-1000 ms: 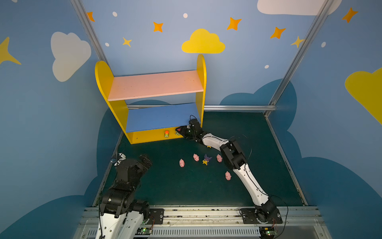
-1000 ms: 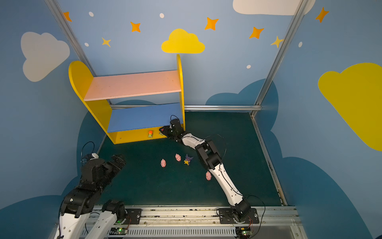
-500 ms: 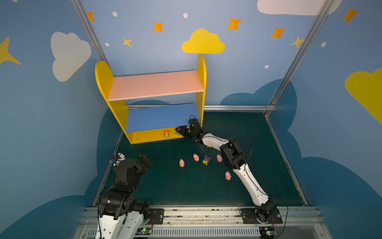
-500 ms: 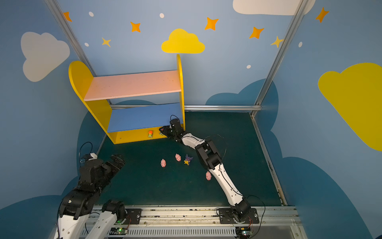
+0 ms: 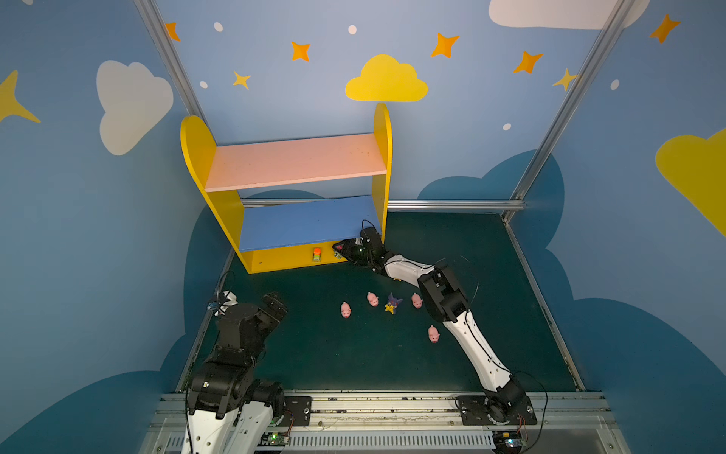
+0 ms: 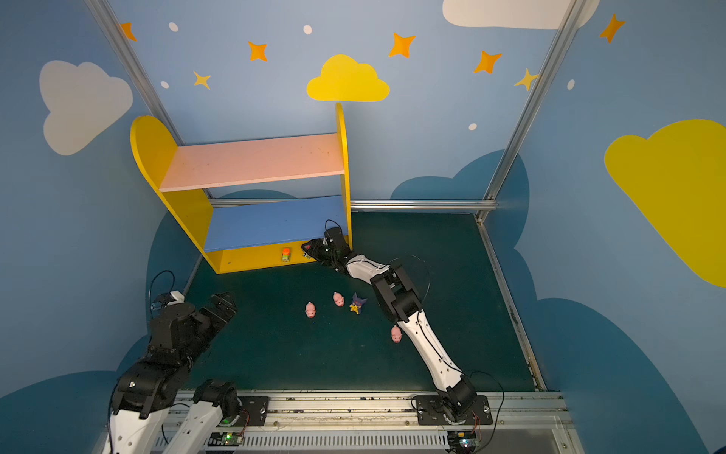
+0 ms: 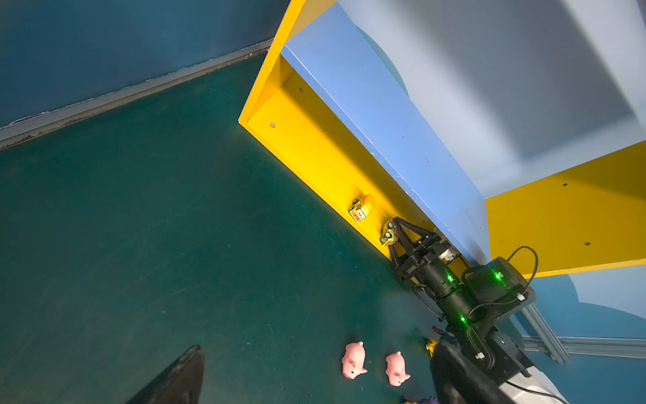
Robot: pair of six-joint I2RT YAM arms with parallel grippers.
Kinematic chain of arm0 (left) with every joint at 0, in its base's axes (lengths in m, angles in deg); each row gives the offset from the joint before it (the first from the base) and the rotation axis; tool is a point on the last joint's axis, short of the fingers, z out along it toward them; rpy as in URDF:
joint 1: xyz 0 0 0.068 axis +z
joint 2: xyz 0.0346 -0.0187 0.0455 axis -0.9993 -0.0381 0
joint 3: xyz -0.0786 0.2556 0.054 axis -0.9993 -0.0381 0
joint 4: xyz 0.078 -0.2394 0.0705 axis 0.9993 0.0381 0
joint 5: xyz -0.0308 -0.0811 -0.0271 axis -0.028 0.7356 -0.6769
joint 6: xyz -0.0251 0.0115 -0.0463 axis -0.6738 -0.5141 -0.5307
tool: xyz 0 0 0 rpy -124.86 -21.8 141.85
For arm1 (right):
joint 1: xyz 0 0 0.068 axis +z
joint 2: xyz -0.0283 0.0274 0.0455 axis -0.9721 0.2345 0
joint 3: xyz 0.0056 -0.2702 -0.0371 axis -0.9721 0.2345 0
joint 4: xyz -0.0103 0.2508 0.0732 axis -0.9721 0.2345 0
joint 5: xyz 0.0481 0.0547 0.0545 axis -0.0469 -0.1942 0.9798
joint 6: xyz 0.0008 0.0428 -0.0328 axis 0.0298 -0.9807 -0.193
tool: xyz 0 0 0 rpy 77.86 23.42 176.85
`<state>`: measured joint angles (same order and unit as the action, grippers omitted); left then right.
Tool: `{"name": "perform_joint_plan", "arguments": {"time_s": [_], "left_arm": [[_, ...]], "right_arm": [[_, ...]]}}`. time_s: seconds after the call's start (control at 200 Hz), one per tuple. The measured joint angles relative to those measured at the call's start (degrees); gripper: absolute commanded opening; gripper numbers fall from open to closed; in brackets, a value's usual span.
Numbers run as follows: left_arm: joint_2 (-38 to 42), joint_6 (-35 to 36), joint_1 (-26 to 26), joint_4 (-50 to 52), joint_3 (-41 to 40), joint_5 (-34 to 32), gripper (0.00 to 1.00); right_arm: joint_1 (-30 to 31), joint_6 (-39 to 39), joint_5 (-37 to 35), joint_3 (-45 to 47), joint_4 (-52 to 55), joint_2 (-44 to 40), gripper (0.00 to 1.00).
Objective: Organize plastic toys on shelves
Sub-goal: Place the plastic toy on the shelf.
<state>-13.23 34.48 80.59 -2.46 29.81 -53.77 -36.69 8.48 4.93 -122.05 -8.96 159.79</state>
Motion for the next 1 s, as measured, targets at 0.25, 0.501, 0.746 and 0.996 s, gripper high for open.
{"name": "perform_joint_plan", "arguments": {"time_s": [0.25,0.501,0.746,0.996], "left_arm": [[-0.04,0.17,0.0,0.0,1.05,0.11,1.0],[0.5,0.37,0.0,0.72,1.99,0.04,1.0],[1.51,0.61,0.0,1.7,2.29,-0.07,1.0],[2.05,0.9,0.0,2.27,2.29,-0.13,1.0]], "right_arm": [[-0.68,-0.28,0.2,2.93,-0.98,-1.77,0.49],[-0.59,-1.05,0.07,3.26,-0.81,-2.36,0.49],[-0.28,-1.51,0.13,3.67,-0.79,-2.67,0.49],[0.2,-1.55,0.85,4.2,-0.72,-3.28,0.5]]}}
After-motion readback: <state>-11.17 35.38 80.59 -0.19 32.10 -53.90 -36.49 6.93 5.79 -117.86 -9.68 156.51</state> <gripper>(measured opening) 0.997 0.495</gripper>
